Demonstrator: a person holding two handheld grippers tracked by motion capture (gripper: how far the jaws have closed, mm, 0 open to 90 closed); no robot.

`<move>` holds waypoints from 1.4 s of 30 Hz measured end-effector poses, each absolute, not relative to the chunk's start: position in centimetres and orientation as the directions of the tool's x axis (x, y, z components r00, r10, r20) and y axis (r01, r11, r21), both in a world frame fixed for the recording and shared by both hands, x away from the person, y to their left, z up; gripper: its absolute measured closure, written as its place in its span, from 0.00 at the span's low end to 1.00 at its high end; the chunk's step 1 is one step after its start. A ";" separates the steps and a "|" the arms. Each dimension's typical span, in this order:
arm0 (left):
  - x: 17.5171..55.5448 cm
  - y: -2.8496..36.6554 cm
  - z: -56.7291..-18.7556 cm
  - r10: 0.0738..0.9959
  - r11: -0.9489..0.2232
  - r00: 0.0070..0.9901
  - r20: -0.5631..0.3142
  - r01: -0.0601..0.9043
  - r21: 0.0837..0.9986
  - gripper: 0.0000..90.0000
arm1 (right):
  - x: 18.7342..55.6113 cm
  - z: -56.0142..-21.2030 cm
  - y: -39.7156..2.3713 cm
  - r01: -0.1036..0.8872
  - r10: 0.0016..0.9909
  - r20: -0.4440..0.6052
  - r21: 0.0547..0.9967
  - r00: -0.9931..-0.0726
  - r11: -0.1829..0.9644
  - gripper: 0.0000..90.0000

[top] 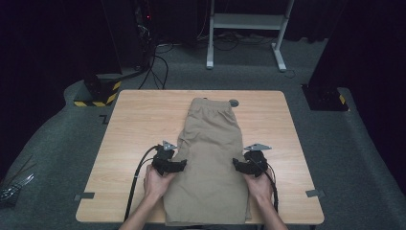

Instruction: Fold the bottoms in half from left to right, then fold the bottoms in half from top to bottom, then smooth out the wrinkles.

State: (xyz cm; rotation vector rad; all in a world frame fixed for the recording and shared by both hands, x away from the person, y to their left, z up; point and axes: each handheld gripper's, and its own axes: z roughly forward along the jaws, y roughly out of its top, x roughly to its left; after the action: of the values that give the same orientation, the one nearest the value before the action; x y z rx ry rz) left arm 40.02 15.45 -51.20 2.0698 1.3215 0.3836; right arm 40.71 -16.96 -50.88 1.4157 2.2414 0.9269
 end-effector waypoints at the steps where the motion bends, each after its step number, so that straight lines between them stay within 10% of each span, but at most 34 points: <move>1: 40.0 15.3 -51.3 0.889 -0.287 0.450 -0.088 0.696 0.658 0.35 | 40.6 -51.0 -16.8 0.678 0.891 0.054 0.670 -0.451 0.303 0.44; 26: 39.6 12.8 -50.8 0.856 -0.378 0.516 -0.039 0.674 0.634 0.88 | 40.0 -51.1 -15.6 0.666 0.872 0.027 0.657 -0.489 0.353 0.87; 42: 39.9 13.2 -50.7 0.835 -0.376 0.544 -0.084 0.675 0.635 0.95 | 40.3 -51.1 -16.1 0.670 0.856 0.065 0.654 -0.513 0.352 0.96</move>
State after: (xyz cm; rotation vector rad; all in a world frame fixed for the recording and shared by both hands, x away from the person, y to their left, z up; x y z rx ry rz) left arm 39.89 13.24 -50.70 2.1588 1.2117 0.3328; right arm 40.29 -16.12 -51.09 1.3571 2.3307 0.9187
